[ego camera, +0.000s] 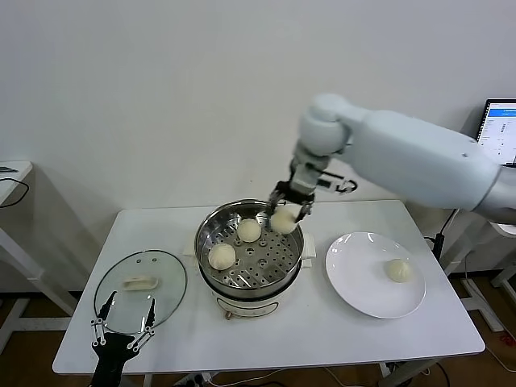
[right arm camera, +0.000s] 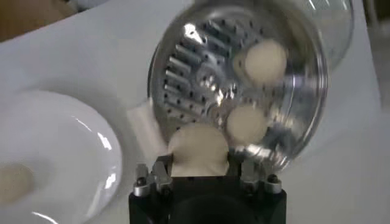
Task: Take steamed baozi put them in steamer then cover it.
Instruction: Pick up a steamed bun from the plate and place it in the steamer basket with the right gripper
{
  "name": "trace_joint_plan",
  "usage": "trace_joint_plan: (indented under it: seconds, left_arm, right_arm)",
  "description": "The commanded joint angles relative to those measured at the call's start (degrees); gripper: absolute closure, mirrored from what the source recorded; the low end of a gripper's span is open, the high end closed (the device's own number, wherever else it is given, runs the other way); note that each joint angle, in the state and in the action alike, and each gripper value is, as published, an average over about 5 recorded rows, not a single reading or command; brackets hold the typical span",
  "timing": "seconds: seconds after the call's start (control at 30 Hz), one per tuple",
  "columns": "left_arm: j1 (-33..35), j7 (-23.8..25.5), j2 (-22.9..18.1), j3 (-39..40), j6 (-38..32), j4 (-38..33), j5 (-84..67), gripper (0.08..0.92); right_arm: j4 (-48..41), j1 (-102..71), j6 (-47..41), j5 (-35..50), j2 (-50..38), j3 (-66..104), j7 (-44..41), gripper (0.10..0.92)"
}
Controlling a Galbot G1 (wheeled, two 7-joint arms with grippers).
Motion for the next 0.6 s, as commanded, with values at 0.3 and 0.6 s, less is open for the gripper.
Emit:
trace_joint_plan:
  seconds: [0.3,0.6]
  left_arm:
    - [-0.13,-0.03,-0.21,-0.59,-0.30,0.26,-0.06,0.177]
    - [-0.16,-0.08,-0.37,-0.69,-0.57,0.24,-0.11,0.177]
  right_arm:
    - [6.18,-3.09,6.16,-7.35,8.47,-5.21,-0.55,0.389]
    - [4.62,-4.66,6.46,-8.83,9.47,-6.00,-0.87,0.374]
